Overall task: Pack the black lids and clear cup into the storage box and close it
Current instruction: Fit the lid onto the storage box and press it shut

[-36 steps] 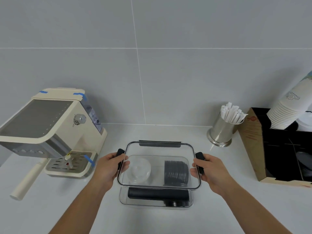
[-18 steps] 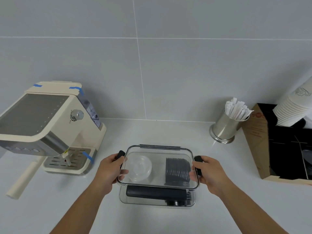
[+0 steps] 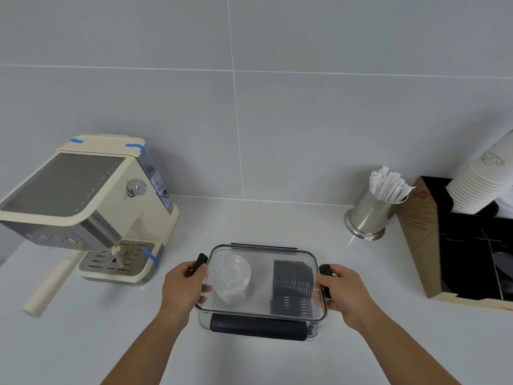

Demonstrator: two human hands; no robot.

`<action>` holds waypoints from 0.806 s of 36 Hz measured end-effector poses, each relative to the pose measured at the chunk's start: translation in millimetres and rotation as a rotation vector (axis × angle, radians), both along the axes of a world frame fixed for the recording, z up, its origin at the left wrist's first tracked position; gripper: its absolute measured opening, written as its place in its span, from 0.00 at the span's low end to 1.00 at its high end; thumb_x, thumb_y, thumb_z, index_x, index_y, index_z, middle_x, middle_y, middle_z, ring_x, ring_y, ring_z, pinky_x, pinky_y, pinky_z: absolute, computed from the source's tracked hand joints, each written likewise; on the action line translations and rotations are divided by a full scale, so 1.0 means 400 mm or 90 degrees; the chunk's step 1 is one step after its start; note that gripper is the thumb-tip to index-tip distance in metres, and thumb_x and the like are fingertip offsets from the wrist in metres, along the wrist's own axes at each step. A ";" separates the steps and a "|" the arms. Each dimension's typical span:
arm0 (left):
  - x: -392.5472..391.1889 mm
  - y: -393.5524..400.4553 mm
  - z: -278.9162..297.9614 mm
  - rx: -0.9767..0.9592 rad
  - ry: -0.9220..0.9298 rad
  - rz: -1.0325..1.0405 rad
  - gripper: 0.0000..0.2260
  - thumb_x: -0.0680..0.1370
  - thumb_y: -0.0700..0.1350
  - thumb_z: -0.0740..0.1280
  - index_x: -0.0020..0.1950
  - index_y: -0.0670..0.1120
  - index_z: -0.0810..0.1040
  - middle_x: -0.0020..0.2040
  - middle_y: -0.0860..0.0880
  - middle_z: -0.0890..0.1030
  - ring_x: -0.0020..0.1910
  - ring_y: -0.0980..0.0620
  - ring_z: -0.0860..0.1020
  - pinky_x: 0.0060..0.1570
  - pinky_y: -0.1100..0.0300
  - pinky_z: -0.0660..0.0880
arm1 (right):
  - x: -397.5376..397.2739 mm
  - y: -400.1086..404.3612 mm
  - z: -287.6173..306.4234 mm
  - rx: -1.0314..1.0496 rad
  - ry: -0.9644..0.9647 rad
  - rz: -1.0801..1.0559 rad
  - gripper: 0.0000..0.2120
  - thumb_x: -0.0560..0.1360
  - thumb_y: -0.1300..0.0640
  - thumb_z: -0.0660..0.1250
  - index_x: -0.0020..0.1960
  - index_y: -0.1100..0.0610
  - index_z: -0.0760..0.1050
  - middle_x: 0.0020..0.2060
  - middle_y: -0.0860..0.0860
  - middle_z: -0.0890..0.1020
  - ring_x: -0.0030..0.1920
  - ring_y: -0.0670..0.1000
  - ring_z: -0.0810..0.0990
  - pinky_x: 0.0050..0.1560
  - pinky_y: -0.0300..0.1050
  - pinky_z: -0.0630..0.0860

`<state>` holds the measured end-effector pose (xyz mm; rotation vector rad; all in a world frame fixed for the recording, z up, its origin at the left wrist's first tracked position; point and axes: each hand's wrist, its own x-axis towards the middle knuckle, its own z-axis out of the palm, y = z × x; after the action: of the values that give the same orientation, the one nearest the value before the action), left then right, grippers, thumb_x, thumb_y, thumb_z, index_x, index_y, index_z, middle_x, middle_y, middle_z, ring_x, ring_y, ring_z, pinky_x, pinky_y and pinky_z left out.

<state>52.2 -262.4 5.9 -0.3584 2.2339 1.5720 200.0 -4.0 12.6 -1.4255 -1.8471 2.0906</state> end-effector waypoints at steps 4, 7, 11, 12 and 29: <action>0.007 -0.004 -0.006 -0.004 0.015 0.018 0.08 0.79 0.41 0.69 0.57 0.43 0.80 0.41 0.44 0.82 0.34 0.46 0.82 0.28 0.58 0.76 | 0.002 -0.004 -0.006 0.021 0.000 0.003 0.06 0.75 0.67 0.66 0.50 0.62 0.79 0.37 0.59 0.80 0.32 0.55 0.77 0.33 0.46 0.79; 0.012 -0.008 -0.009 -0.016 0.022 0.028 0.06 0.78 0.42 0.69 0.54 0.43 0.81 0.41 0.42 0.83 0.33 0.46 0.83 0.29 0.57 0.78 | 0.003 -0.007 -0.012 0.033 -0.007 0.007 0.08 0.74 0.68 0.67 0.51 0.60 0.79 0.38 0.58 0.80 0.33 0.55 0.77 0.34 0.47 0.80; 0.015 -0.013 -0.011 -0.053 0.030 0.019 0.04 0.78 0.43 0.71 0.47 0.42 0.81 0.37 0.41 0.83 0.31 0.46 0.83 0.32 0.55 0.81 | 0.007 -0.012 -0.014 0.047 -0.018 0.018 0.09 0.74 0.68 0.67 0.51 0.59 0.79 0.38 0.58 0.79 0.34 0.56 0.77 0.36 0.49 0.81; 0.014 -0.014 -0.011 -0.064 0.036 0.012 0.05 0.77 0.43 0.71 0.45 0.42 0.82 0.36 0.41 0.84 0.30 0.46 0.83 0.33 0.54 0.81 | 0.008 -0.013 -0.012 0.050 -0.016 0.018 0.08 0.74 0.68 0.68 0.50 0.59 0.79 0.38 0.58 0.79 0.34 0.56 0.77 0.35 0.49 0.81; 0.017 -0.026 -0.033 -0.121 0.057 -0.025 0.09 0.76 0.47 0.72 0.38 0.43 0.82 0.35 0.46 0.83 0.34 0.49 0.78 0.34 0.60 0.72 | 0.022 -0.016 -0.033 0.088 -0.004 0.031 0.08 0.72 0.63 0.72 0.48 0.53 0.82 0.41 0.62 0.83 0.37 0.59 0.81 0.43 0.59 0.84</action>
<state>58.9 -272.8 -7.4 -0.2997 2.4523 1.3843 208.8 -10.6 -0.7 -1.3717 -2.0041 1.9361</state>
